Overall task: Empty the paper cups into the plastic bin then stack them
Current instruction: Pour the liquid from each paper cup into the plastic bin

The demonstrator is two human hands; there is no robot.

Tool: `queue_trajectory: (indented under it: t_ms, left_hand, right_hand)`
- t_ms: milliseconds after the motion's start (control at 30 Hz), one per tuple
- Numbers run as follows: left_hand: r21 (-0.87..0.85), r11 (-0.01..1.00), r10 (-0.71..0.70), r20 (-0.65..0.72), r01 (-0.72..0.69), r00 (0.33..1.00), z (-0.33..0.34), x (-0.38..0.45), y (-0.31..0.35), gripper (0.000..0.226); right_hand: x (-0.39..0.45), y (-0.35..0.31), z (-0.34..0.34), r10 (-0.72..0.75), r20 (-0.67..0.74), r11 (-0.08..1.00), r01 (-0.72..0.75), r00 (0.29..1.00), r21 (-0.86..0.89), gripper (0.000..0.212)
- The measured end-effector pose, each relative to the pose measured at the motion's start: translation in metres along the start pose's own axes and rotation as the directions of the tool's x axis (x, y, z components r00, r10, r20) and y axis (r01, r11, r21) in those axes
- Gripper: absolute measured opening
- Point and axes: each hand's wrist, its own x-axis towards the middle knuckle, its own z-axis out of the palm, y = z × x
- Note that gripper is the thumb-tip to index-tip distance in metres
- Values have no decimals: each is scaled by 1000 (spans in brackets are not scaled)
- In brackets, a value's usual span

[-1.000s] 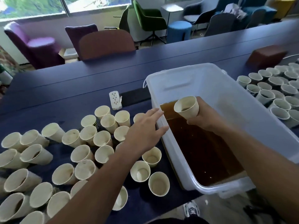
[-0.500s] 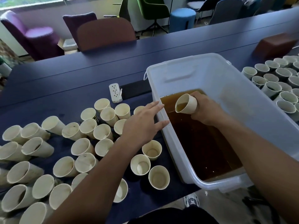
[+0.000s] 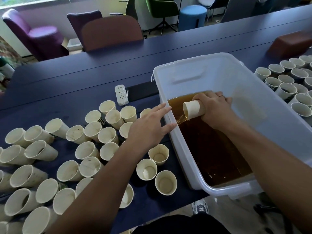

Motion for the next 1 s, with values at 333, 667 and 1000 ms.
queue_trajectory:
  t_ms: [333,667,1000]
  left_hand:
    - [-12,1000,-16,11,16,1000,1,-2,1,60]
    - [-12,1000,-15,15,16,1000,0,-2,0,61]
    - [-30,999,-18,8,18,1000,2,-1,0,61]
  right_hand:
    - [-5,-12,-3,-119,-144,988,103,982,-115,57]
    - [-6,-11,-3,-82,-181,996,73,980,-56,49]
    - [-5,-8,-5,-42,-143,997,31,989,-75,47]
